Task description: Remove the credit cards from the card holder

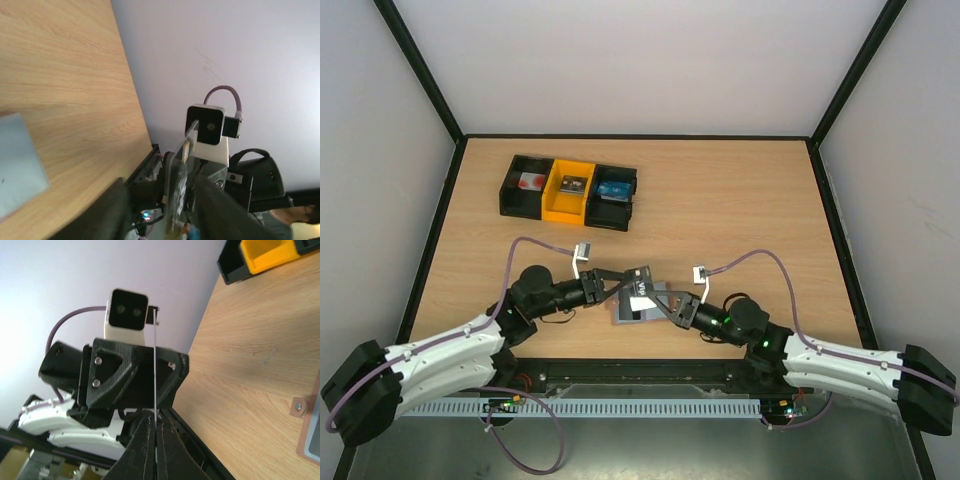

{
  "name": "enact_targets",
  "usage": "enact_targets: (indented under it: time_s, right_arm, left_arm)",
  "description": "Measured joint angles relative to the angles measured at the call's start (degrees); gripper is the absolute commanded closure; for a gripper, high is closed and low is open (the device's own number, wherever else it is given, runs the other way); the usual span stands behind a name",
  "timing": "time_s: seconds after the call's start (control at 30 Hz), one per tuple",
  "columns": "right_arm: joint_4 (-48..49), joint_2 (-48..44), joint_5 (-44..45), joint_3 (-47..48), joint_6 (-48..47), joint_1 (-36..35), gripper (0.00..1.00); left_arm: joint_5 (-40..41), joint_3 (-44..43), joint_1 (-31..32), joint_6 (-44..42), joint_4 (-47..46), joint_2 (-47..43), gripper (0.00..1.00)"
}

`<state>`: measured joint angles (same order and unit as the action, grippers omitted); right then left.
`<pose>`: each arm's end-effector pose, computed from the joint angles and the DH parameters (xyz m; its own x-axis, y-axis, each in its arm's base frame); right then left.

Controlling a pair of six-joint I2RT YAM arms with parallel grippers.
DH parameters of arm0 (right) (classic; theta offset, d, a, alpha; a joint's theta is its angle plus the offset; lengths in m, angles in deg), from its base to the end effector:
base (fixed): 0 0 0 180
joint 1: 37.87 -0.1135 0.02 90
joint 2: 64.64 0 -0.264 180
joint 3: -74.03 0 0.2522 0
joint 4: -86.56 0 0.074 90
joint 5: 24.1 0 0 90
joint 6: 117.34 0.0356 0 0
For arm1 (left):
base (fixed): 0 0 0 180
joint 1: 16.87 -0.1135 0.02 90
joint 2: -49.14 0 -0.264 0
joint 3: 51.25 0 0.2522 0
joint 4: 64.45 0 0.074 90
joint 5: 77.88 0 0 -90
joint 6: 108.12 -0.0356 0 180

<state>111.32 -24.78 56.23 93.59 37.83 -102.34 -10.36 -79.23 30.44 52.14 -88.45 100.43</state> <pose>0.0647 0.1493 0.2037 -0.8587 0.2779 -0.4305 -0.4343 0.0513 0.8993 0.1211 -0.1514 0.2210 -0.8805 -0.3282 -0.3421 0.3246 0.1084 -0.9396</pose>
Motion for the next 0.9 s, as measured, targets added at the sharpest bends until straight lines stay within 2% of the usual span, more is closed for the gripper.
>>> enact_targets:
  time_s: [0.17,0.43,0.6,0.83,0.9]
  right_arm:
    - [-9.0,-6.4,-5.7,2.1,-5.9,0.0,0.98]
    - [-23.1,-16.0,-13.5,7.4,-12.3,0.0,0.98]
    - [-25.1,-16.2,-17.1,8.6,-12.8,0.0,0.98]
    - [-26.5,-15.3,-19.6,8.8,-13.2,0.0,0.98]
    - [-26.5,-15.3,-20.0,8.8,-13.2,0.0,0.98]
  left_arm:
    - [-1.3,-2.9,-0.5,-6.0,10.5,-5.9,0.4]
    - [-8.9,-10.2,-1.0,-16.9,25.4,-13.1,0.41]
    - [-12.7,-10.6,-1.0,-20.2,30.1,-15.5,0.52]
    - [-15.3,-11.3,-1.0,-23.2,33.7,-15.7,0.8]
    - [-15.6,-11.3,-1.0,-23.5,34.0,-15.6,0.83]
